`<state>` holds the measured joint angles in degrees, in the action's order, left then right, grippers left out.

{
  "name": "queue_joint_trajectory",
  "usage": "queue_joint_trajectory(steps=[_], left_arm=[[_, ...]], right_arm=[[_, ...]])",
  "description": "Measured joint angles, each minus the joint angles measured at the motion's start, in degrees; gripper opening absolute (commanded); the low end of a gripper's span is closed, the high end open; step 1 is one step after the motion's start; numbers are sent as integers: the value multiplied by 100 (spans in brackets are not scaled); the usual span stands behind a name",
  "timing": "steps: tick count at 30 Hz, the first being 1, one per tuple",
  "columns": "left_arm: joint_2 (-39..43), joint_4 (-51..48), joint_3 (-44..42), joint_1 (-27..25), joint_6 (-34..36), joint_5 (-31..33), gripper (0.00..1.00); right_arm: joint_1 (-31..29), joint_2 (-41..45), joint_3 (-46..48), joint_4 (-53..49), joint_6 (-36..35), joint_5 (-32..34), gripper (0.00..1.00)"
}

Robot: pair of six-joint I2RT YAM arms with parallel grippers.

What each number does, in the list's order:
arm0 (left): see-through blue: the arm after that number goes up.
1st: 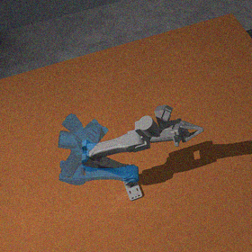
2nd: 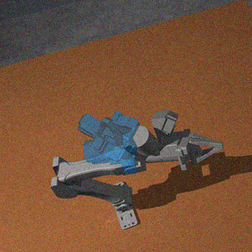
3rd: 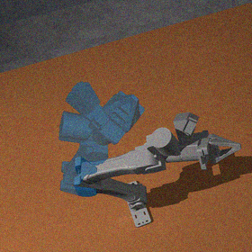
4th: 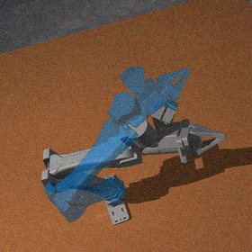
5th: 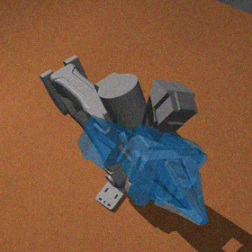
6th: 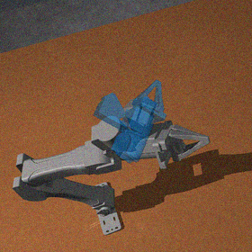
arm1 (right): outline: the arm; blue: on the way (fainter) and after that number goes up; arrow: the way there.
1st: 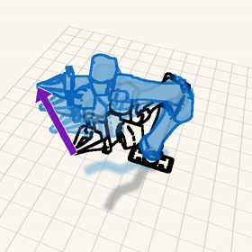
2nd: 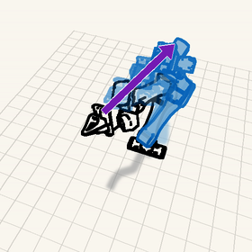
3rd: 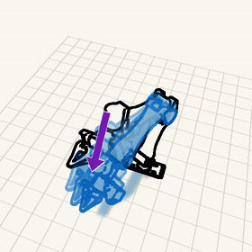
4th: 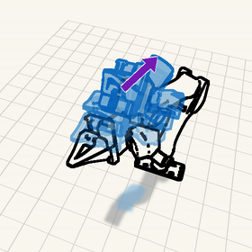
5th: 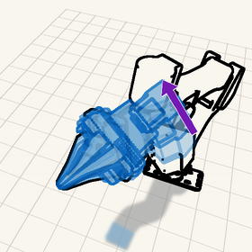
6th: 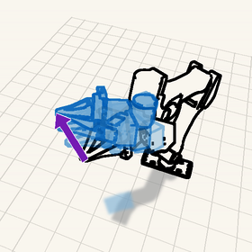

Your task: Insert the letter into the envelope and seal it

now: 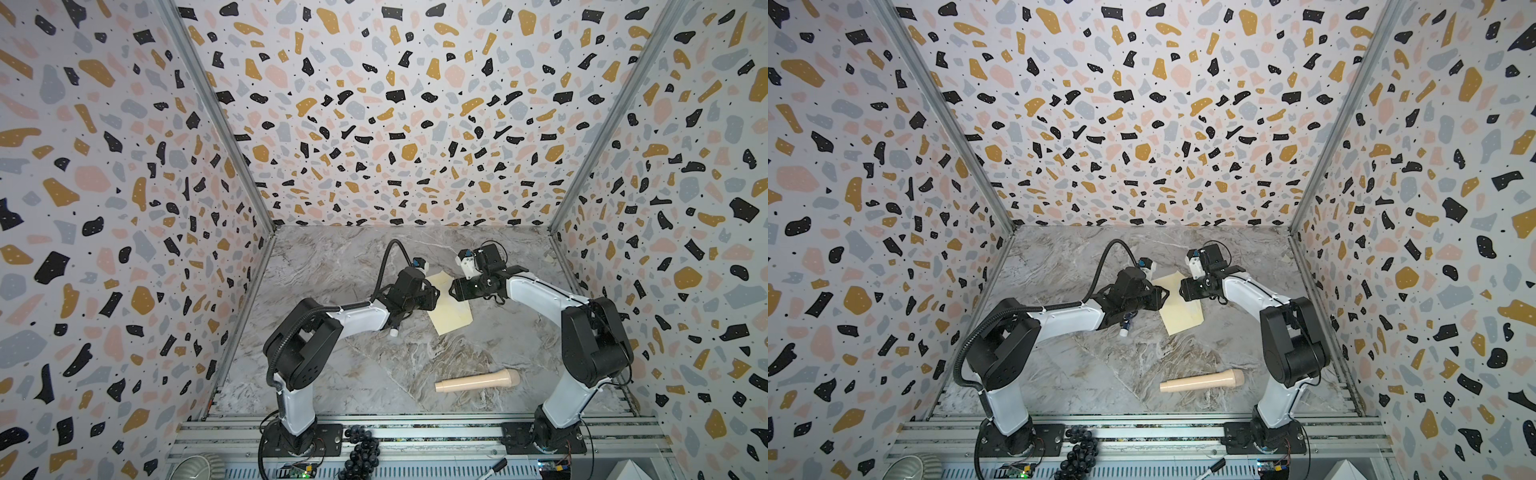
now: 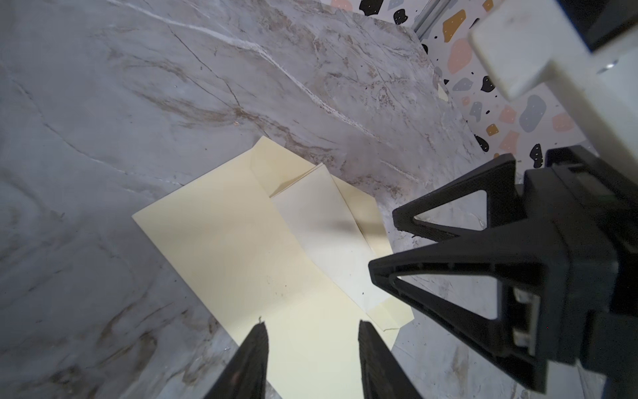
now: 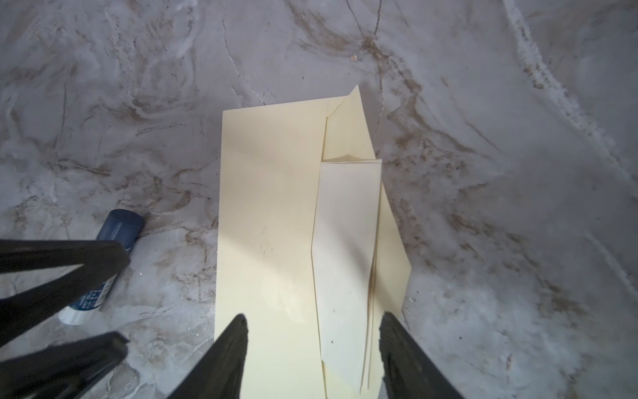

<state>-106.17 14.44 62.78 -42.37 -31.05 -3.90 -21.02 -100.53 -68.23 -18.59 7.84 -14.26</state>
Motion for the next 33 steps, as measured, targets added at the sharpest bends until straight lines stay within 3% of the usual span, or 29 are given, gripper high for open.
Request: queue_joint_trajectory(steps=[21, 33], left_arm=[[-741, -26, 7, 136, -9, 2, 24], [-977, -20, 114, 155, 0, 2, 22]], right_arm=[[2, -608, -63, 225, 155, 50, 62], [33, -748, -63, 337, 219, -118, 62]])
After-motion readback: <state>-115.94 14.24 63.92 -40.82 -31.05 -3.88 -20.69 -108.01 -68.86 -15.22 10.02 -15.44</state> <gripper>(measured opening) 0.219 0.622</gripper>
